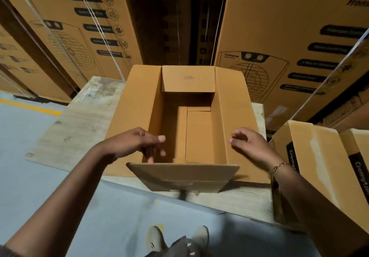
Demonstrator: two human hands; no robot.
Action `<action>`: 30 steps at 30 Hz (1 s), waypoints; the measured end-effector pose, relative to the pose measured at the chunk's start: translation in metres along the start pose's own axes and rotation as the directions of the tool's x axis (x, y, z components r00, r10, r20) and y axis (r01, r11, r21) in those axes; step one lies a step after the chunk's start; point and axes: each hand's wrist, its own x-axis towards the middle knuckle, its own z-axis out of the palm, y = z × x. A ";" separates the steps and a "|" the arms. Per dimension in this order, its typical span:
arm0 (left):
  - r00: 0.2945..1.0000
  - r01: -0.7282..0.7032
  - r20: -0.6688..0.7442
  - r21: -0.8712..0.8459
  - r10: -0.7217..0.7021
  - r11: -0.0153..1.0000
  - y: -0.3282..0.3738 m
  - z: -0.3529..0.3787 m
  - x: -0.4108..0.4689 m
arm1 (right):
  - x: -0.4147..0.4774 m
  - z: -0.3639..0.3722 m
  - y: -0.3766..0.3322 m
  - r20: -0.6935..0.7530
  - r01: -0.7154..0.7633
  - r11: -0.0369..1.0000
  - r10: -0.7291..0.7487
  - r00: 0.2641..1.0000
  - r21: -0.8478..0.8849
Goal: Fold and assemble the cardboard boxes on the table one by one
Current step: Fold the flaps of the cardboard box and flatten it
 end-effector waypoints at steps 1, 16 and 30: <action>0.998 -0.001 0.063 -0.006 0.002 1.000 -0.003 0.001 -0.004 | 0.001 0.002 -0.005 0.072 0.025 0.999 -0.022 0.997 -0.041; 0.920 0.165 -0.319 0.841 0.227 0.515 -0.122 0.126 0.017 | -0.014 0.038 0.000 0.139 0.174 0.821 -0.116 0.983 -0.544; 0.905 0.228 -0.400 0.744 0.145 0.628 -0.071 0.021 0.084 | 0.085 0.045 -0.050 0.068 0.140 0.806 -0.123 0.990 -0.575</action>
